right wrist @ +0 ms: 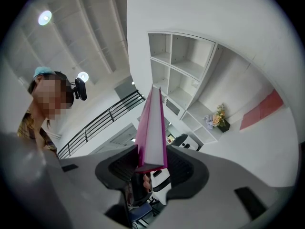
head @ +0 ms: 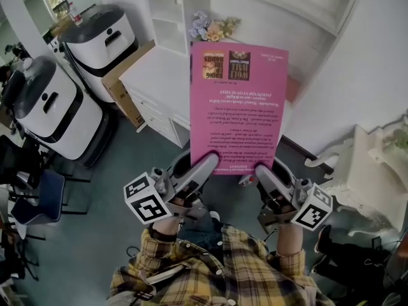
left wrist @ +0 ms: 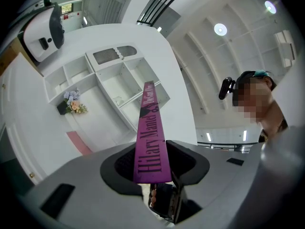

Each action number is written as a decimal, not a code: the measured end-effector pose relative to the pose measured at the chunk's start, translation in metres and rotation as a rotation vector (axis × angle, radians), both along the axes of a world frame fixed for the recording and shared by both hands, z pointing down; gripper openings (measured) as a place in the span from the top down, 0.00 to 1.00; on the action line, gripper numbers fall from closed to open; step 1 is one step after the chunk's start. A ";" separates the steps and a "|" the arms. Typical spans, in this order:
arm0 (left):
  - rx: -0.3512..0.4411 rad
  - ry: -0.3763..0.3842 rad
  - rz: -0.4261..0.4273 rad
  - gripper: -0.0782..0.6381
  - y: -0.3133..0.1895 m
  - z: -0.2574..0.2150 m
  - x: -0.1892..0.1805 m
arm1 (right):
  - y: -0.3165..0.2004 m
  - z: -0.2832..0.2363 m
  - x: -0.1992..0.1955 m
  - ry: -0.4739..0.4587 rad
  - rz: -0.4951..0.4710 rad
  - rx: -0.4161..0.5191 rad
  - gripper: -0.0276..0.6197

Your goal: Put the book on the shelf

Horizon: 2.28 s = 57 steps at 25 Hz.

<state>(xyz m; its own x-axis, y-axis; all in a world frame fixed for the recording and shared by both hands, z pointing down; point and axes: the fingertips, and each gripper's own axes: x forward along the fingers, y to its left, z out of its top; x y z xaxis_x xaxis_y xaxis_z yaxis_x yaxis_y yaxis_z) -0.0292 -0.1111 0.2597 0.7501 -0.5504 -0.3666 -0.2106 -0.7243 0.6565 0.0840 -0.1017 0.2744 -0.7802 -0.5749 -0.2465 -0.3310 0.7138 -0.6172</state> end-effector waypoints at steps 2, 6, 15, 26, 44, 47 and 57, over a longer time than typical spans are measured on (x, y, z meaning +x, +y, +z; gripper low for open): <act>0.005 -0.001 0.001 0.66 -0.001 -0.001 -0.001 | 0.000 0.000 -0.001 -0.002 0.002 0.005 0.68; 0.005 0.004 -0.004 0.66 0.002 -0.003 -0.001 | 0.001 -0.002 -0.001 0.002 -0.001 0.001 0.68; 0.011 0.017 0.022 0.66 -0.002 0.001 -0.001 | 0.001 0.001 -0.001 0.015 0.025 0.006 0.68; 0.032 0.018 0.048 0.66 -0.005 0.002 -0.001 | 0.000 0.002 -0.001 0.010 0.059 0.030 0.68; 0.004 -0.001 0.024 0.66 -0.002 0.001 0.000 | 0.000 0.002 0.000 0.002 0.035 -0.001 0.68; -0.001 -0.007 0.010 0.66 0.000 0.000 0.000 | 0.000 0.002 0.000 0.004 0.017 -0.014 0.68; -0.009 -0.010 0.020 0.66 0.000 0.000 -0.001 | 0.001 0.000 -0.001 0.016 0.018 -0.014 0.68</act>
<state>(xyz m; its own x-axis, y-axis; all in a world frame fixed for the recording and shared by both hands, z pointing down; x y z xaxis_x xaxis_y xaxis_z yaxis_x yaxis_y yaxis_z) -0.0297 -0.1110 0.2594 0.7644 -0.5387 -0.3542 -0.2031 -0.7226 0.6607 0.0826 -0.1009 0.2747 -0.7734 -0.5924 -0.2255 -0.3538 0.6986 -0.6219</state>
